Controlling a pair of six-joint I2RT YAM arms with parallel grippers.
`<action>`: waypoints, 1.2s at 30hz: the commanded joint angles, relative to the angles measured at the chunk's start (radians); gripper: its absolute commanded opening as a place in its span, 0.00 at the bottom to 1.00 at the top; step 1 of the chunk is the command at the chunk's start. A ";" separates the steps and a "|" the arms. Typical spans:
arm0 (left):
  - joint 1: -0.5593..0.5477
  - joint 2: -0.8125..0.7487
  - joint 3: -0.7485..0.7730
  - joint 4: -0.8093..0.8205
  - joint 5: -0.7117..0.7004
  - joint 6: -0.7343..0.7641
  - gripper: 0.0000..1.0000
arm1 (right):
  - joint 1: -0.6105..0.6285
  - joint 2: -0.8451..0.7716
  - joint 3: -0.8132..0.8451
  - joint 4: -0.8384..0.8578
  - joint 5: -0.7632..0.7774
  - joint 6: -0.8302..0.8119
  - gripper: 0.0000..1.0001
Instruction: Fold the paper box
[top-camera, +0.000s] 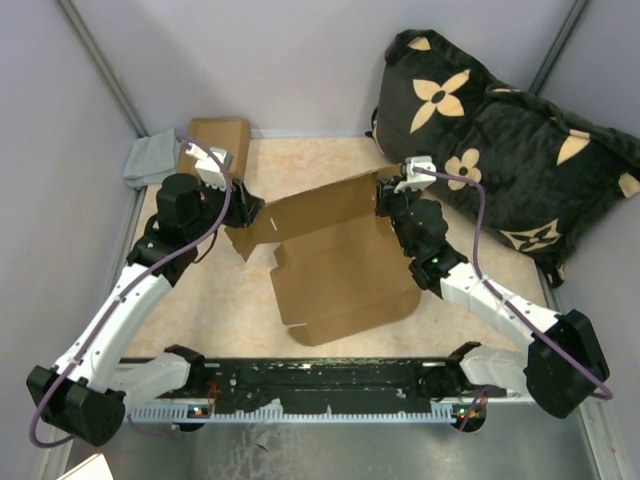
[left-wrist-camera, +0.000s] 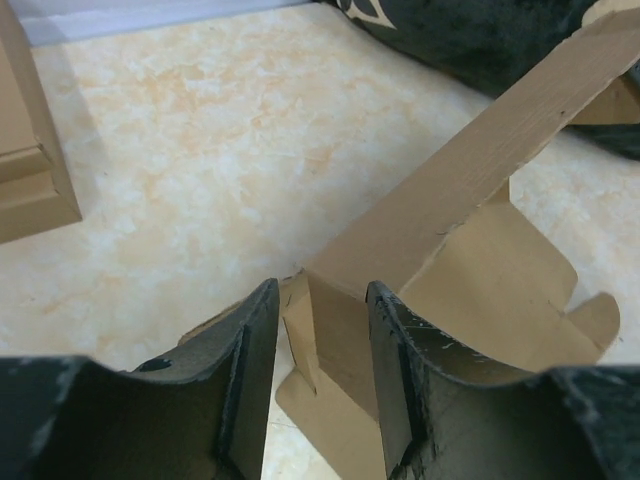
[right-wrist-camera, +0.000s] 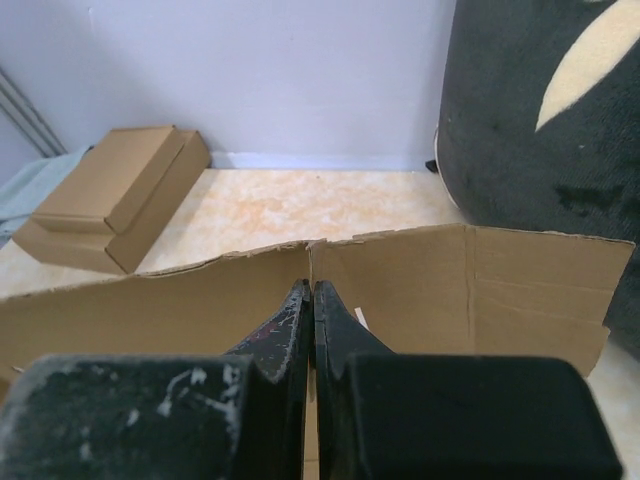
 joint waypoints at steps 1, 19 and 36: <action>-0.006 -0.008 -0.020 -0.006 0.031 -0.060 0.46 | 0.014 -0.018 0.012 0.117 0.064 -0.004 0.00; -0.009 -0.056 0.010 -0.121 0.110 -0.141 0.43 | 0.014 0.034 0.074 -0.038 0.065 0.016 0.00; -0.052 0.025 0.063 -0.207 0.022 -0.116 0.42 | 0.014 0.072 0.134 -0.117 0.055 0.021 0.00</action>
